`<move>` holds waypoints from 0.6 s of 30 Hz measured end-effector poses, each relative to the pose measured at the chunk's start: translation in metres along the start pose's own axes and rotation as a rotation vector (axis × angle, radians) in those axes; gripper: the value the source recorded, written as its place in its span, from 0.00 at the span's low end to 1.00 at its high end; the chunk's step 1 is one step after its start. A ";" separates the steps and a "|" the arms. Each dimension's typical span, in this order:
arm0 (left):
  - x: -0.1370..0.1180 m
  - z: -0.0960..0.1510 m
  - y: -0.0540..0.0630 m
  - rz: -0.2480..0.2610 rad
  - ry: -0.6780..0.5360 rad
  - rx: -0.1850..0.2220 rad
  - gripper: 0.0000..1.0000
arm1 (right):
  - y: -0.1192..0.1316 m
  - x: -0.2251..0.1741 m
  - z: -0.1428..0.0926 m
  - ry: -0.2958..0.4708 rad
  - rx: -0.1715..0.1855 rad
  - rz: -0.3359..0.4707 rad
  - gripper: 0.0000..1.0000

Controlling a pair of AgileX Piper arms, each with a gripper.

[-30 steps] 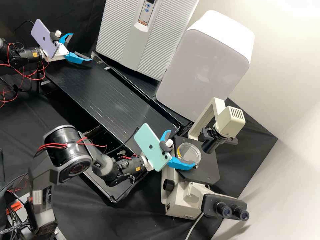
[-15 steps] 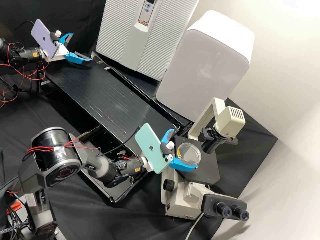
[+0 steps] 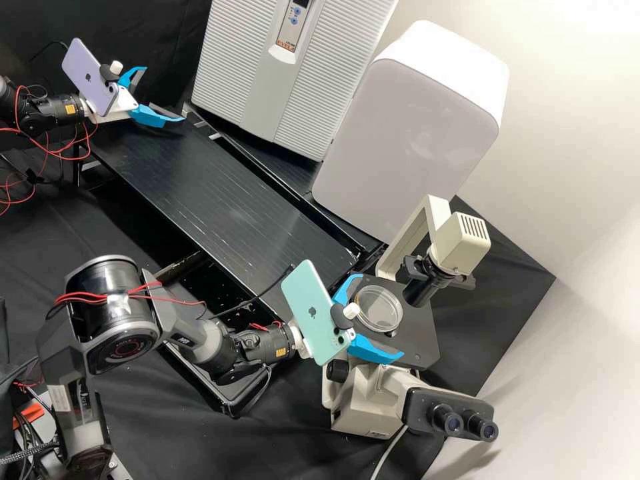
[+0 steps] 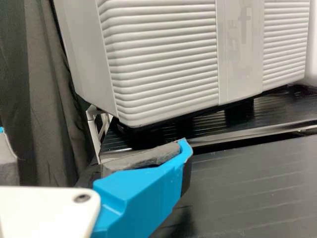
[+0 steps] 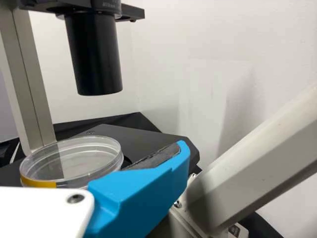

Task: Place the petri dish on the bench

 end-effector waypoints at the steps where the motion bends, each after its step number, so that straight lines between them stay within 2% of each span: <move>1: 0.000 0.000 0.000 0.000 0.000 0.000 1.00 | 0.000 0.000 0.000 0.000 -0.001 -0.002 1.00; 10: 0.000 0.000 0.000 0.000 0.000 0.000 1.00 | -0.007 0.006 -0.002 0.008 -0.002 -0.024 1.00; 18: 0.000 0.000 0.000 0.000 0.000 0.000 1.00 | -0.022 0.011 -0.007 0.028 -0.051 -0.069 1.00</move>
